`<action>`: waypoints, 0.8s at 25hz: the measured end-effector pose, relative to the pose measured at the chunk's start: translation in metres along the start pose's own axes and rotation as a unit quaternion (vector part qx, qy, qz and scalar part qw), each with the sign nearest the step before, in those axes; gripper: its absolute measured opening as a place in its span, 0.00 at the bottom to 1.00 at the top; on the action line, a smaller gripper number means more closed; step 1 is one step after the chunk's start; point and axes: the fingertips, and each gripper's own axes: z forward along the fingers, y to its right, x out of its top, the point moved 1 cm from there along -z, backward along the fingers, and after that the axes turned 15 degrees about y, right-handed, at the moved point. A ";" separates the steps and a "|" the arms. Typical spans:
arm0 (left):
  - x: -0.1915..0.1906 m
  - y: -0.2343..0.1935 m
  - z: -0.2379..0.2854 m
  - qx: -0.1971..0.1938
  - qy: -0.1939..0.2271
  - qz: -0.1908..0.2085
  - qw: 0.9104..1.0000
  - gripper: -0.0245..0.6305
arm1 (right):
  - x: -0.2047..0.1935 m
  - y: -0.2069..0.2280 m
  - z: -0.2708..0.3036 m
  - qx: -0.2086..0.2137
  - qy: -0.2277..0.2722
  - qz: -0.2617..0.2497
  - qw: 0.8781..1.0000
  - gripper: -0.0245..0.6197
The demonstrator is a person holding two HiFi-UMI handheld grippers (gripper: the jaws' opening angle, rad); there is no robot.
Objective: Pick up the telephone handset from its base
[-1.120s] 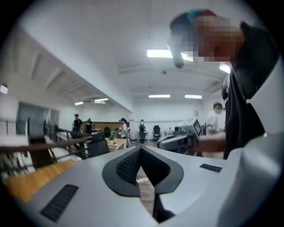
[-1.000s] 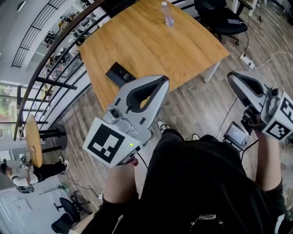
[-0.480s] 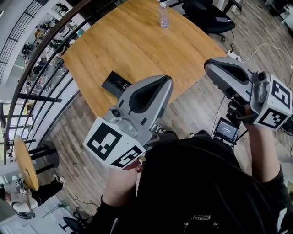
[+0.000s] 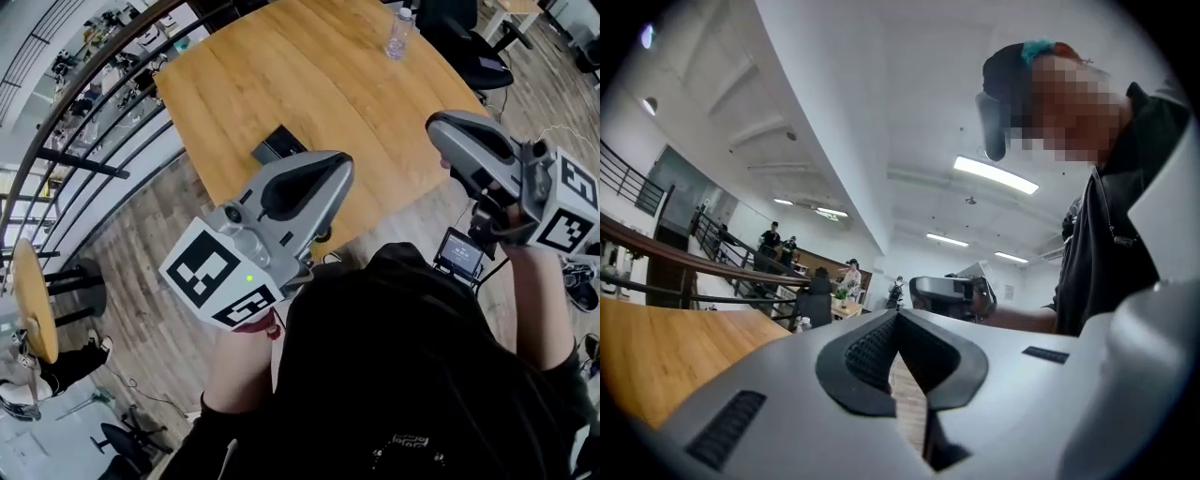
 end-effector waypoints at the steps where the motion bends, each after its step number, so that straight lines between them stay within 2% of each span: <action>1: -0.002 -0.021 -0.011 0.017 0.000 0.001 1.000 0.04 | -0.005 0.010 0.021 0.010 -0.005 0.005 1.000 0.06; 4: 0.001 -0.077 -0.040 0.081 0.011 -0.012 0.997 0.04 | -0.016 0.028 0.074 0.026 -0.017 0.013 0.999 0.06; 8: 0.005 -0.104 -0.077 0.165 0.022 -0.027 0.986 0.04 | -0.032 0.021 0.113 0.045 -0.042 -0.009 0.998 0.06; 12: 0.006 -0.100 -0.094 0.196 0.036 -0.023 0.980 0.04 | -0.049 0.012 0.125 0.078 -0.079 -0.004 0.994 0.06; 14: 0.002 -0.111 -0.103 0.213 0.039 -0.036 0.976 0.04 | -0.057 0.012 0.142 0.108 -0.088 0.019 0.990 0.06; 17: -0.010 -0.125 -0.120 0.254 0.052 -0.068 0.963 0.04 | -0.073 0.019 0.160 0.132 -0.108 0.059 0.984 0.06; 20: -0.014 -0.121 -0.134 0.272 0.061 -0.073 0.958 0.04 | -0.092 0.017 0.164 0.156 -0.144 0.070 0.975 0.06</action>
